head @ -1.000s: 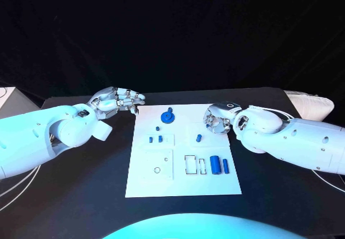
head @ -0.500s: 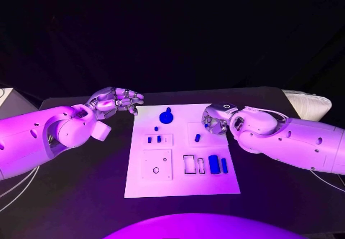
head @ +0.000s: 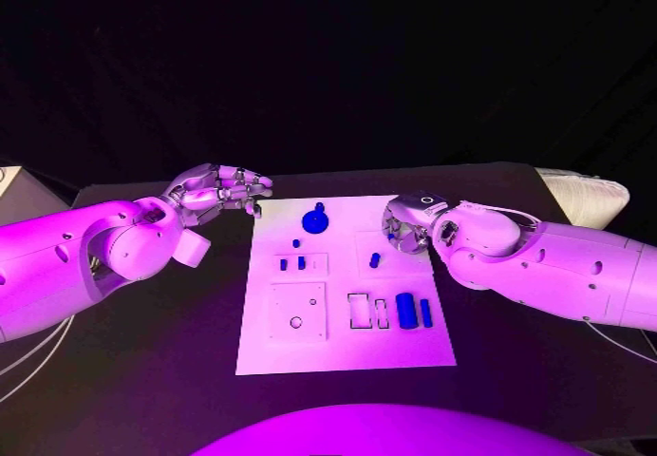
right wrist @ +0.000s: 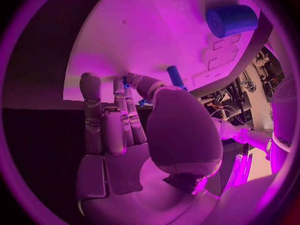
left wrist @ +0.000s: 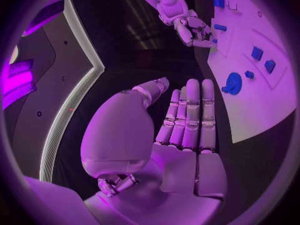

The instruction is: Assemble the parts on the task board

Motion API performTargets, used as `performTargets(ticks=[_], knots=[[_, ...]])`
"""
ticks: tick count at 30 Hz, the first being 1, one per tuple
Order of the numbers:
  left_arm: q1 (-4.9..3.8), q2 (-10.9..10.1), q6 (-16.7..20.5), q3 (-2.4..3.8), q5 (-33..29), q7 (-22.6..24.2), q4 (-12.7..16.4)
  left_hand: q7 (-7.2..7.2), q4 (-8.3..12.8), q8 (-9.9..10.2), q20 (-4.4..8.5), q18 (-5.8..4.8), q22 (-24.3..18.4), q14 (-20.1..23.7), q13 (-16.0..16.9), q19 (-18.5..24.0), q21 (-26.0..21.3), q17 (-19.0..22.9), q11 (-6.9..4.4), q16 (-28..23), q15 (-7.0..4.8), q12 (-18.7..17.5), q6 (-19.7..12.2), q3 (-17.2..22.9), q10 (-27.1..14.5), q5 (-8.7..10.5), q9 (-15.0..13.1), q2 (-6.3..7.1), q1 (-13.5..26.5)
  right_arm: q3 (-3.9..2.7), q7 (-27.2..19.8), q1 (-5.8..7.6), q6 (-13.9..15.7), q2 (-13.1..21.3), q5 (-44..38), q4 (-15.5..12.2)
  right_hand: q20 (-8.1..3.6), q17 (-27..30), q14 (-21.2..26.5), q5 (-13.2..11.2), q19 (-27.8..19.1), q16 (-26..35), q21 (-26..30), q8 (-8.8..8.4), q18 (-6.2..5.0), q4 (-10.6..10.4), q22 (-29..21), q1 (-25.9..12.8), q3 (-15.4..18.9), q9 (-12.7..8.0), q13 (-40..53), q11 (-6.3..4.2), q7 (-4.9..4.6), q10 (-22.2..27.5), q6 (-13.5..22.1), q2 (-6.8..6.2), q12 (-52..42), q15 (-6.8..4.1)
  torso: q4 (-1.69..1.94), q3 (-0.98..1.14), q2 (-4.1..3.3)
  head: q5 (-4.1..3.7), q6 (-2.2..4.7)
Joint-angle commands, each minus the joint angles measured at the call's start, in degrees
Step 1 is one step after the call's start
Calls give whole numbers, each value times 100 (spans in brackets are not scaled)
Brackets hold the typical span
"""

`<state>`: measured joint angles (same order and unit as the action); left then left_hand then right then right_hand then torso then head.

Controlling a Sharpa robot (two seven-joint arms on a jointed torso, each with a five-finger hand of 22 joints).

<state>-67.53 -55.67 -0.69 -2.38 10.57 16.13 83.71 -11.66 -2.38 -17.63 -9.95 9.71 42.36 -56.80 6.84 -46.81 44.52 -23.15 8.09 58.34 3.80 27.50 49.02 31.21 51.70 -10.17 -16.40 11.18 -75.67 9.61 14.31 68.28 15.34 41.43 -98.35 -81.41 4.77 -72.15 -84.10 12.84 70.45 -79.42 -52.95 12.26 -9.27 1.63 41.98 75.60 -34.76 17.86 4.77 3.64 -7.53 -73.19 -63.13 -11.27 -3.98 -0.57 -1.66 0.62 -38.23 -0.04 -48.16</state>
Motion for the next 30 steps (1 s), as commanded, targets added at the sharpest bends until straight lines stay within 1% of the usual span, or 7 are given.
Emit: performTargets(ticks=[1,3,4,18,21,25,30], knots=[[-3,13,-127,4,-14,49,14,4,-7,2,-6,78,-8,16,-8,-31,-27,6,3,-33,31,-26,-43,-32,-36,-15,2,-28,-16,77,77,-118,-192,-6,-29,13,-41,-272,-343,6,140,-201,-292,136,98,49,358,71,-63,125,44,-56,72,-169,-136,181,-52,-71,-3,-1,1,5,-10],[-3,14,-126,4,-11,42,15,4,-7,2,-6,78,-8,16,-8,-31,-27,6,3,-33,31,-26,-43,-32,-36,-15,2,-28,-16,77,82,-124,-109,4,-23,-1,-77,-19,-276,11,73,-59,-246,240,77,94,300,65,-76,225,88,-130,137,-355,-214,184,-110,-141,0,-1,0,2,-13],[-3,15,-126,4,-9,40,15,4,-7,2,-6,78,-8,16,-8,-31,-27,6,3,-33,31,-26,-43,-32,-36,-15,2,-28,-16,77,85,-126,-75,7,-19,-5,-83,-12,-272,9,67,-56,-247,250,77,101,303,63,-84,238,91,-137,141,-366,-213,185,-108,-146,0,-1,0,2,-13],[-3,25,-144,4,14,43,19,-13,-3,22,-7,78,-30,13,-13,-54,-52,3,12,-38,36,-26,-82,-33,-42,-22,11,-36,-46,65,66,-149,656,105,85,-113,-117,31,-255,-96,35,-43,-297,324,84,145,379,19,-174,355,112,-166,168,-438,-192,191,-74,-172,-3,2,4,5,-15],[-3,26,-147,4,17,47,16,-13,-3,22,-7,78,-30,13,-13,-54,-52,3,12,-38,36,-26,-82,-33,-42,-22,11,-36,-46,49,58,-150,785,139,127,-162,-119,22,-257,-112,33,-50,-302,331,85,149,386,14,-184,367,114,-167,169,-443,-189,191,-69,-174,-5,0,4,3,-16],[-3,31,-157,4,18,46,13,-16,-1,25,-7,78,-33,13,-14,-57,-55,3,14,-39,36,-26,-87,-33,-43,-23,12,-37,-51,22,82,-148,915,199,194,-234,-120,24,-257,-127,31,-51,-307,337,85,153,394,9,-194,379,115,-169,170,-449,-184,191,-65,-176,-7,-2,4,-23,5],[-3,36,-185,4,18,56,9,-22,-3,28,-8,78,-38,12,-15,-62,-61,2,18,-40,39,-27,-94,-40,-47,-23,13,-30,-50,-23,125,-121,1024,312,285,-361,-121,25,-257,-129,29,-51,-308,339,85,157,396,9,-199,384,116,-169,169,-450,-181,190,-62,-177,-9,-6,8,-14,0]])
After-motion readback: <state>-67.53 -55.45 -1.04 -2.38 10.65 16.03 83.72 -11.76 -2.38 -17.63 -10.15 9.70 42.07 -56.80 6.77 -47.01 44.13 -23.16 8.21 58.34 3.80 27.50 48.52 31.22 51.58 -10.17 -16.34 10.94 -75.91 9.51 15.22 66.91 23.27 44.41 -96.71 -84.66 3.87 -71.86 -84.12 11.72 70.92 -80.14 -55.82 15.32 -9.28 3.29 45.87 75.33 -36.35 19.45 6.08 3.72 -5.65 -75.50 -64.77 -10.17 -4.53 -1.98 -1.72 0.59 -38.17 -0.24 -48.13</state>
